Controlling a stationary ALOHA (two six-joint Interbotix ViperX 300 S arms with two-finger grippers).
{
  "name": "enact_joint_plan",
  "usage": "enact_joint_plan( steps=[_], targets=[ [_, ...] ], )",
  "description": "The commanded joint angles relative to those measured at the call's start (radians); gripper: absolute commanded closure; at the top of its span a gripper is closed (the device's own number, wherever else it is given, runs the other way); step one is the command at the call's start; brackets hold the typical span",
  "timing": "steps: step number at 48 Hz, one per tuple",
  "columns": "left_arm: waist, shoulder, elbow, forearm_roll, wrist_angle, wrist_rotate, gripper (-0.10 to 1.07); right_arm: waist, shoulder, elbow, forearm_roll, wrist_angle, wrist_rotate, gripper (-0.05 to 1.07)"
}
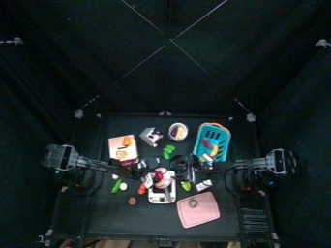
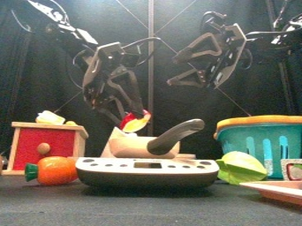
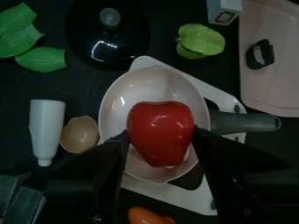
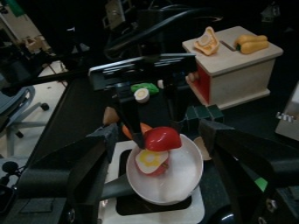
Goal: Assemble apple
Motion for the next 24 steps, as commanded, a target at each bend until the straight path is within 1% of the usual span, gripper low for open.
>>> enact_joint_plan(
  steps=[1,9,15,24],
  targets=[
    [-0.031,0.005,-0.064,0.0,0.078,-0.006,0.26,0.003,-0.009,-0.025,0.003,-0.003,-0.002,0.0],
    [-0.075,0.028,-0.118,-0.011,0.184,-0.018,0.26,0.003,-0.008,-0.025,0.003,-0.002,0.002,0.0],
    [-0.087,0.054,-0.146,-0.034,0.252,-0.026,0.26,0.005,-0.009,-0.026,0.003,-0.002,0.0,0.0],
    [-0.089,0.087,-0.166,-0.048,0.278,-0.032,0.26,0.003,-0.008,-0.023,0.003,0.011,0.002,0.0]
  ],
)
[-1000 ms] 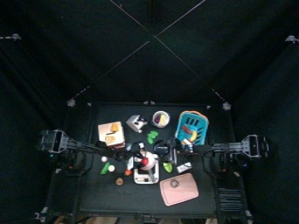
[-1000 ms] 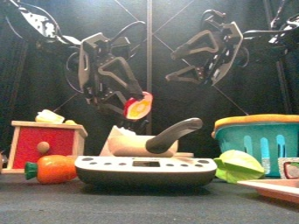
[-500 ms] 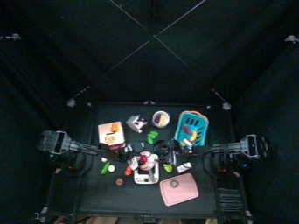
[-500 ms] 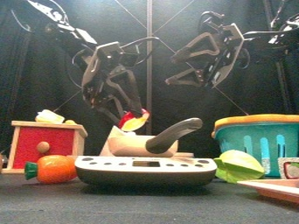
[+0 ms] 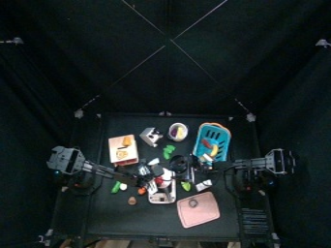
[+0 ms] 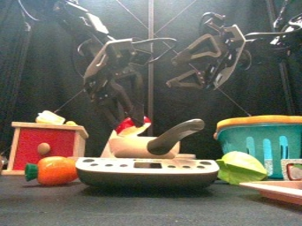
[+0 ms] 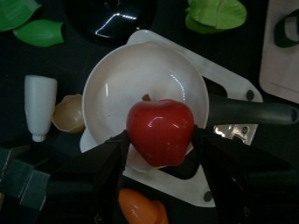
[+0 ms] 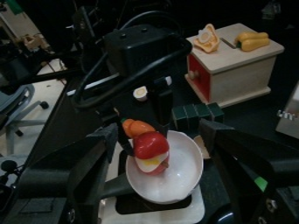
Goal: Assemble apple
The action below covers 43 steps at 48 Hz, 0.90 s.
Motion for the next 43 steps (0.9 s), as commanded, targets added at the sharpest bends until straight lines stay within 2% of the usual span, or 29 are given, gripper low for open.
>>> enact_joint_plan(
  steps=[1,21,43],
  targets=[
    [0.003,0.0,-0.034,-0.003,0.002,-0.002,0.26,0.002,-0.015,-0.02,0.002,0.011,0.003,0.0],
    [0.003,0.029,-0.037,-0.021,0.006,-0.003,0.26,0.003,-0.035,-0.011,0.044,0.19,0.003,0.0],
    [0.015,0.037,-0.037,-0.017,0.002,-0.002,0.26,0.003,-0.067,0.012,0.044,0.198,0.003,0.0]
  ],
)
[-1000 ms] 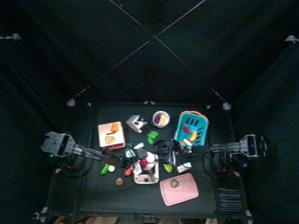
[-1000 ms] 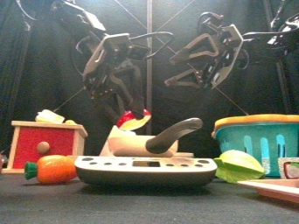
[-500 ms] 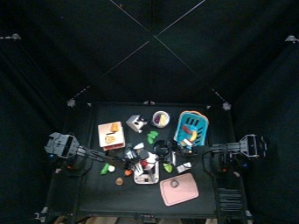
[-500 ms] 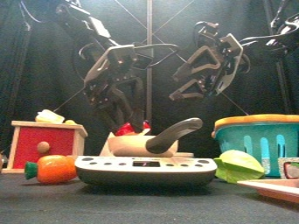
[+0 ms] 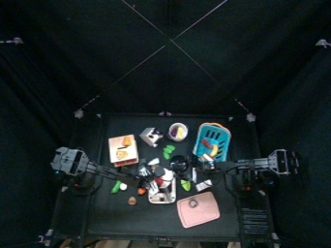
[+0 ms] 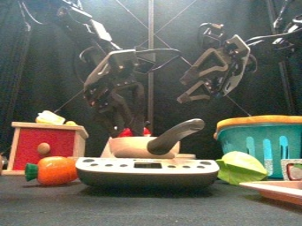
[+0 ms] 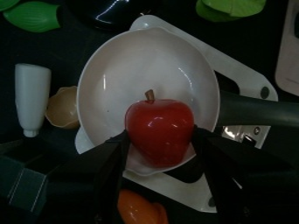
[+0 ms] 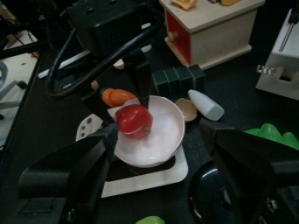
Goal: Assemble apple
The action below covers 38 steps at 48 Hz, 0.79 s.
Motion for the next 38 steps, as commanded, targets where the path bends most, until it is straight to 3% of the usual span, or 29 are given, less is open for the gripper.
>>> enact_joint_plan(
  steps=[1,30,38],
  targets=[
    [0.003,-0.008,-0.026,0.005,-0.006,0.0,0.26,0.002,-0.025,-0.008,0.002,-0.003,0.0,0.0],
    [0.005,0.012,-0.026,0.003,0.0,0.0,0.25,0.002,-0.021,-0.008,0.002,-0.003,-0.002,0.0],
    [0.008,0.012,-0.028,0.005,0.0,0.003,0.19,0.0,-0.02,-0.011,0.002,-0.003,-0.003,0.0]
  ],
)
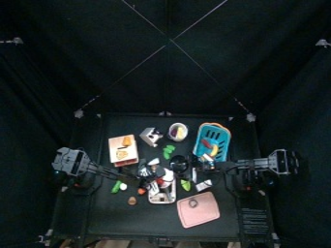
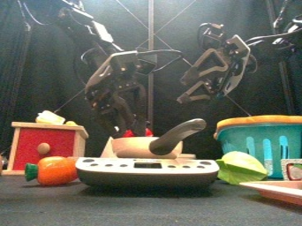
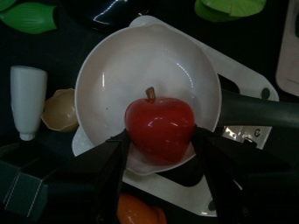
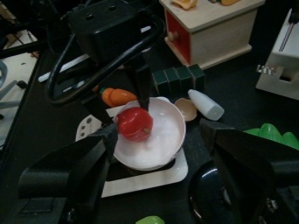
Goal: Assemble apple
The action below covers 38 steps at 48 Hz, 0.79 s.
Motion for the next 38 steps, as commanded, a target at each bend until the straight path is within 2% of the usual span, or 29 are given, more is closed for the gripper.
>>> enact_joint_plan(
  steps=[1,14,38],
  targets=[
    [0.006,-0.006,-0.018,0.003,0.002,0.003,0.17,0.002,-0.018,-0.011,0.003,-0.005,-0.002,0.0],
    [0.009,-0.02,-0.028,0.023,0.002,0.003,0.02,0.002,-0.009,-0.012,0.003,-0.005,-0.002,0.0],
    [0.014,-0.091,-0.031,0.103,-0.008,0.0,0.02,0.002,-0.008,-0.012,0.002,-0.005,-0.002,0.0]
  ],
)
